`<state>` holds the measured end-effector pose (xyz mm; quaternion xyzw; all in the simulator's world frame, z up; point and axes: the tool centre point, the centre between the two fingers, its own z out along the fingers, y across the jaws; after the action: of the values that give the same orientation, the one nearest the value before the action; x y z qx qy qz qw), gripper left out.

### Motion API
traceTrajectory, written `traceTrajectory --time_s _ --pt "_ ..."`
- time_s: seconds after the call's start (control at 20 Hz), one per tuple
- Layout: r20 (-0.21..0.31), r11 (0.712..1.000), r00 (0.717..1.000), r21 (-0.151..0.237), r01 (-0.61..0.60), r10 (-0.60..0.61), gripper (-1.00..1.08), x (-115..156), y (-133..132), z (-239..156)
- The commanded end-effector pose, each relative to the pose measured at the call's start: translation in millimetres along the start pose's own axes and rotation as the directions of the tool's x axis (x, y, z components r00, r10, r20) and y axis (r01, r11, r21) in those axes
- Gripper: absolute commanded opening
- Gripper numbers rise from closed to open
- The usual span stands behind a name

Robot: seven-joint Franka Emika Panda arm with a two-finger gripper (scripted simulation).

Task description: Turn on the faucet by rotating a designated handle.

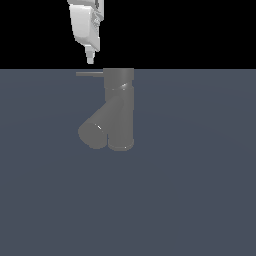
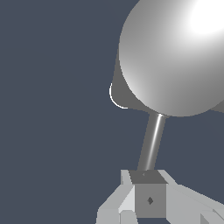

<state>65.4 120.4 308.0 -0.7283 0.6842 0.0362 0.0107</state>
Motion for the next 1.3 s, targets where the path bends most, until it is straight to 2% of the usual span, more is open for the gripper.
traceTrajectory --time_s 0.0,0.3,0.65,1.0,1.25 --pt "-0.016 0.998 0.998 0.009 -0.056 0.057 -1.0 -4 -10 10" --pt "-0.043 0.988 0.988 0.03 -0.149 0.15 -1.0 -12 -26 27" --pt "-0.058 0.979 0.978 0.045 -0.2 0.203 -1.0 -17 -35 37" --pt "-0.059 0.978 0.977 0.047 -0.204 0.207 -1.0 -18 -35 39" --pt "-0.059 0.978 0.977 0.047 -0.204 0.207 -1.0 -19 -24 39"
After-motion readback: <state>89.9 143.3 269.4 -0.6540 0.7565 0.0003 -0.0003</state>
